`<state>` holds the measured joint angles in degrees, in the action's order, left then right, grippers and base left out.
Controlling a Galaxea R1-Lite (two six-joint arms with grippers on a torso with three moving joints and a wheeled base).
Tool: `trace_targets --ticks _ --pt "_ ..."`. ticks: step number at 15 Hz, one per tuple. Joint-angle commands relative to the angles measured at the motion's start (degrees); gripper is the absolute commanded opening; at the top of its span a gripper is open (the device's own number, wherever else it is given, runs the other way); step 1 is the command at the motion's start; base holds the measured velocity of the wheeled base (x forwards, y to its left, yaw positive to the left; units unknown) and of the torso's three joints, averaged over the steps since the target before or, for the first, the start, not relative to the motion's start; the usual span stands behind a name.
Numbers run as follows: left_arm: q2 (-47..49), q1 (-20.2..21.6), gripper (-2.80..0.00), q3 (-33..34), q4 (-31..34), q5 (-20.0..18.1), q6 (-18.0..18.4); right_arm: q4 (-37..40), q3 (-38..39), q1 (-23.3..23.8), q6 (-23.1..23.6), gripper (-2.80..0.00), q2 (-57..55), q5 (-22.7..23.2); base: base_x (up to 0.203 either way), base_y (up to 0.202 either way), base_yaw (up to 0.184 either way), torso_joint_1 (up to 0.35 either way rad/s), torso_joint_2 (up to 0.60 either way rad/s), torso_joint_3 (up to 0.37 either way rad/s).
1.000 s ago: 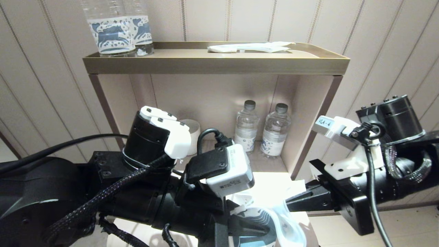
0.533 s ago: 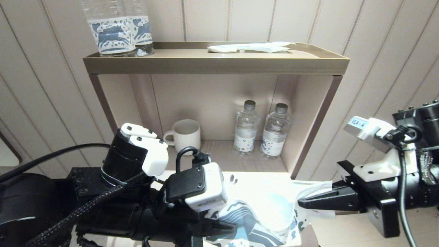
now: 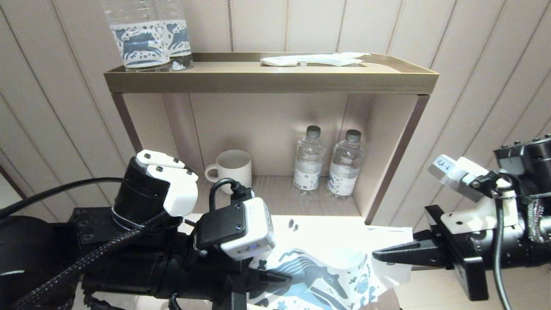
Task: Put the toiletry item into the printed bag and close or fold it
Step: Pick up a toothbrush
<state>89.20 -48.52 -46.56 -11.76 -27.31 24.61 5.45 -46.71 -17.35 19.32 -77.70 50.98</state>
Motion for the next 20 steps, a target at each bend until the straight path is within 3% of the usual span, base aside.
trace_targets --ticks 1,4,6,7,16,18,20 --pt "-1.19 2.82 -2.8 0.22 -0.1 -0.18 0.16 0.17 0.39 0.72 0.18 -2.8 0.18 0.18 0.0 0.0 0.0 0.0 0.0 0.0" --pt "-2.82 8.33 -2.8 0.32 -0.07 -0.35 0.07 0.44 -0.05 1.88 0.06 -2.8 0.27 -0.09 0.0 0.0 0.0 0.0 0.0 0.0" --pt "-3.76 9.23 -2.8 0.85 -0.07 -0.47 0.0 0.02 0.48 1.89 0.01 -2.8 0.19 -0.51 0.0 0.0 0.0 0.0 0.0 0.0" --pt "-3.59 9.23 -2.8 0.85 -0.01 -0.55 0.0 -0.08 0.46 1.42 0.01 0.0 0.16 -1.28 0.0 0.0 0.0 0.0 0.0 0.0" --pt "-4.8 8.78 -2.8 1.81 -0.18 -1.02 0.14 0.07 -0.4 0.65 0.03 0.0 -0.43 -1.77 0.0 0.0 0.0 0.0 0.0 0.0" --pt "-7.27 10.72 -2.8 2.79 -0.15 0.95 0.14 0.16 -0.39 0.53 -0.07 0.0 -0.64 -6.6 0.0 0.0 0.0 0.0 0.0 0.0" --pt "-10.65 12.32 -2.8 4.88 -0.14 7.44 0.09 0.33 -0.39 -1.56 -0.35 0.0 -1.41 -16.18 0.0 0.0 0.0 0.0 0.0 0.0"
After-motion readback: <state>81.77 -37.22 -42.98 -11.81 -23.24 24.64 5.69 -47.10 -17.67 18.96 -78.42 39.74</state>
